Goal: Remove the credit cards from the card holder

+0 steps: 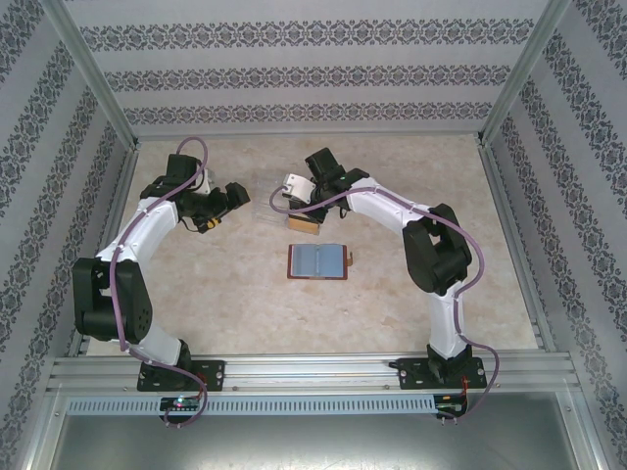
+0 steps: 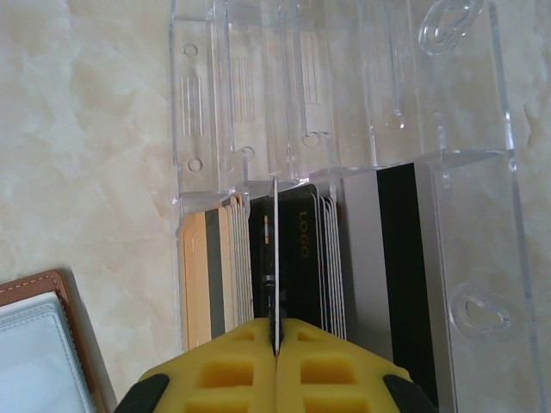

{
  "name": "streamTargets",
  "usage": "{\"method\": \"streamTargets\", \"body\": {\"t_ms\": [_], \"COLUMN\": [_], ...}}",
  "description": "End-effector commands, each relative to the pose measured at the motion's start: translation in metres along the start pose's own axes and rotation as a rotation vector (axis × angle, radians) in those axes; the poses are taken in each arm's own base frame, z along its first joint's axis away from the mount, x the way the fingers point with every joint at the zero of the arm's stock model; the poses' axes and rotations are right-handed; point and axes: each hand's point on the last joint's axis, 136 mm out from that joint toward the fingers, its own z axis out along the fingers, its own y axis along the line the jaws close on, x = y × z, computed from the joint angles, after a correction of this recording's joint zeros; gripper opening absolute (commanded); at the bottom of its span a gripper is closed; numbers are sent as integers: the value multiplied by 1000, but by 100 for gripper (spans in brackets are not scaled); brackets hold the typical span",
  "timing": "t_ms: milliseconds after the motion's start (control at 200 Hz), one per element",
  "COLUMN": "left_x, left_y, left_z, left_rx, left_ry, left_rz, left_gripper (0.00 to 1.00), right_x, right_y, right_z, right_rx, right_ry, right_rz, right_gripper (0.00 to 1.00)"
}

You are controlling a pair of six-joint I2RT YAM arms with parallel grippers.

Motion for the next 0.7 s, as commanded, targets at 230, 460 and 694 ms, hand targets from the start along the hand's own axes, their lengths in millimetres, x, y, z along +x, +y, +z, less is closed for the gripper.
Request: {"method": "streamTargets", "body": {"t_ms": [230,460,694], "left_x": [0,0,1], "left_y": [1,0,-1], "left_z": [-1,-1,-1], "left_rx": [9,13,23], "left_ry": [16,17,18], "left_rz": [7,7,-2], "left_gripper": [100,99,100], "right_x": [-4,-14,-26], "right_y": [-14,-20,-23], "right_z": [1,-23,-79], "right_rx": [22,59,146], "right_ry": [2,-35,-133], "right_rz": [18,75,356], "right_gripper": [19,29,53]}}
